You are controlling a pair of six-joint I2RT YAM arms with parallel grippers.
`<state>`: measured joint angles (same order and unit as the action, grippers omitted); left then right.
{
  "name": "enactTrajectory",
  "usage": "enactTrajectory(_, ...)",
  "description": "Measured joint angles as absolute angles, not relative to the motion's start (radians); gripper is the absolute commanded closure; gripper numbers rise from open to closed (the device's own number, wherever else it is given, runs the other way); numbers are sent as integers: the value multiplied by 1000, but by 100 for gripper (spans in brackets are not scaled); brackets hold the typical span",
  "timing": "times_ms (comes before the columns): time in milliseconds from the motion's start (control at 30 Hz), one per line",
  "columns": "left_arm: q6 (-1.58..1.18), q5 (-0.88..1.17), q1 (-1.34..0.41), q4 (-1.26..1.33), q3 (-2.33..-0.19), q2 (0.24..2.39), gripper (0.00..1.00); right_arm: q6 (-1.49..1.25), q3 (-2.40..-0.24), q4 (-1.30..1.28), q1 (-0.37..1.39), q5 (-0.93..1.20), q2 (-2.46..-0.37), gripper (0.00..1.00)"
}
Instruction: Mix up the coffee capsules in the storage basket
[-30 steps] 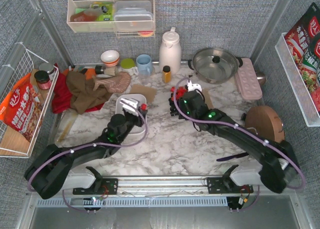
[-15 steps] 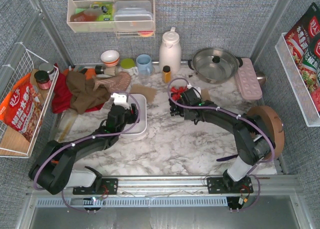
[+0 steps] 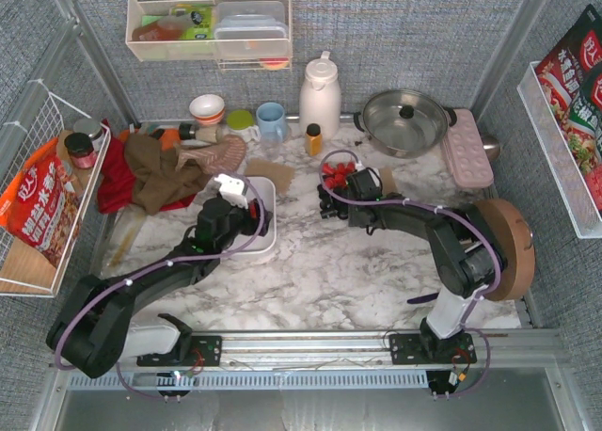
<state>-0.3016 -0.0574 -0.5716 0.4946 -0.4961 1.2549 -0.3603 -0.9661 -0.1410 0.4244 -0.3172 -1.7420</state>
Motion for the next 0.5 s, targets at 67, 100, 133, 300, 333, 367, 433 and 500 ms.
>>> enactTrajectory(67,-285,-10,-572,500,-491,1251,19,-358,-957,-100,418,-306,-1746,62)
enactTrajectory(100,-277,12,-572,504,-490,1251,19,-356,-951,-83,418,-306,-1746,67)
enactTrajectory(133,-271,32,-572,507,-489,1251,19,-353,-946,-70,417,-302,-1746,73)
enactTrajectory(300,-253,96,-574,523,-489,1251,19,-339,-930,-47,414,-279,-1730,80)
enactTrajectory(333,-245,110,-574,528,-487,1251,18,-340,-923,-56,414,-266,-1715,80)
enactTrajectory(367,-239,121,-574,532,-482,1248,18,-338,-913,-72,419,-255,-1689,80)
enactTrajectory(433,-227,154,-577,554,-465,1239,15,-332,-902,-97,429,-236,-1631,80)
enactTrajectory(500,-192,190,-595,597,-438,1225,9,-327,-889,-112,445,-216,-1552,80)
